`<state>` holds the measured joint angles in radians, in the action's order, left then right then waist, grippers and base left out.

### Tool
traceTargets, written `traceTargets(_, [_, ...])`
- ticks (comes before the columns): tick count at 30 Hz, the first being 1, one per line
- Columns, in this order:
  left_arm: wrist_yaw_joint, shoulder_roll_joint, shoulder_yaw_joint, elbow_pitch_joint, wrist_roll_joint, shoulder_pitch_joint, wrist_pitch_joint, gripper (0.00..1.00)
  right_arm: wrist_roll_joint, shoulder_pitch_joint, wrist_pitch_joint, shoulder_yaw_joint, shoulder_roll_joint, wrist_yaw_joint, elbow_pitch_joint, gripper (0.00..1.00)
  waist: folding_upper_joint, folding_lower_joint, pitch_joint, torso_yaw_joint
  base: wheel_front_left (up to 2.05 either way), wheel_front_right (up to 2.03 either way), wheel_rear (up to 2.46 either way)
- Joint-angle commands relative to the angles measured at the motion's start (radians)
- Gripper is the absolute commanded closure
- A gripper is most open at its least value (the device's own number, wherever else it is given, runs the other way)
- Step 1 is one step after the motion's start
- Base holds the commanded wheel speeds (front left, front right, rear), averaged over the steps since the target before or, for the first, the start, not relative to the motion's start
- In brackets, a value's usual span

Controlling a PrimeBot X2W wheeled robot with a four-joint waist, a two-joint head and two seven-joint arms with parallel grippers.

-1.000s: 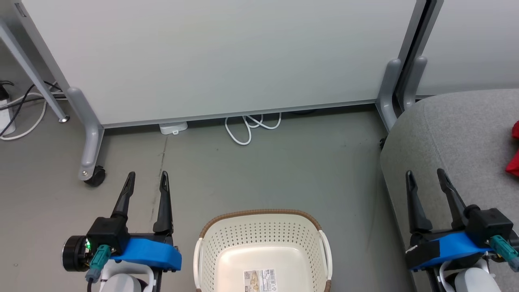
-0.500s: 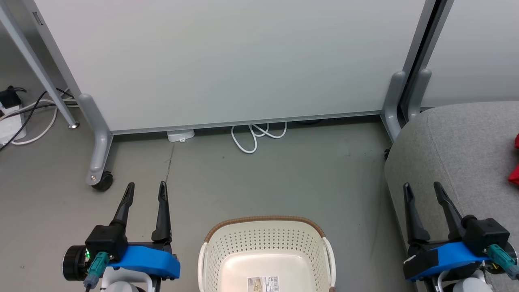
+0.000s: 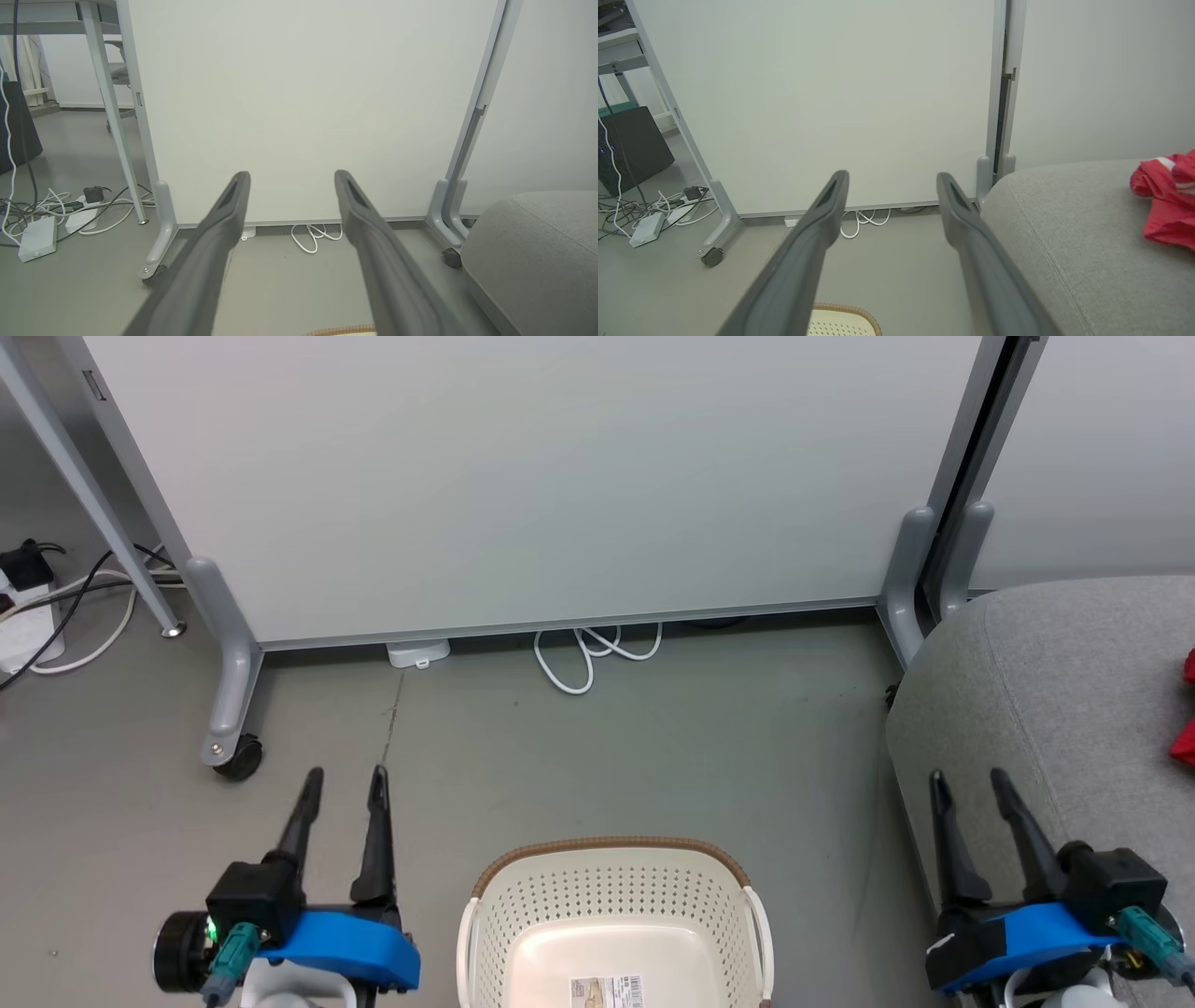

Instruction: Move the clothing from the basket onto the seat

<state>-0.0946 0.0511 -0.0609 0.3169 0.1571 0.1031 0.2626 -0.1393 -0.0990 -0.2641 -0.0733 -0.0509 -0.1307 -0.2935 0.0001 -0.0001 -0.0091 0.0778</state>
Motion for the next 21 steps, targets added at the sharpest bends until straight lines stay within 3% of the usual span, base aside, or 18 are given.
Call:
traceTargets(1, [0.000,0.000,0.001,0.001,0.002,0.001,-0.001,1.00,-0.002,-0.002,0.001,-0.001,0.000,0.000,-0.002,1.00,-0.0001,0.0001,0.000,0.000,0.00,0.00,0.00])
traceTargets(4, [0.000,0.000,0.000,0.031,0.002,-0.027,-0.006,1.00,-0.001,0.011,0.006,0.000,0.004,0.000,-0.033,1.00,-0.0001,0.0001,0.000,0.000,0.00,0.00,0.00])
traceTargets(21, [-0.008,0.000,0.041,0.009,0.324,-0.016,-0.090,1.00,-0.328,0.003,0.090,-0.011,0.003,0.000,-0.014,1.00,-0.0001,0.0001,0.002,-0.011,0.00,0.00,0.00])
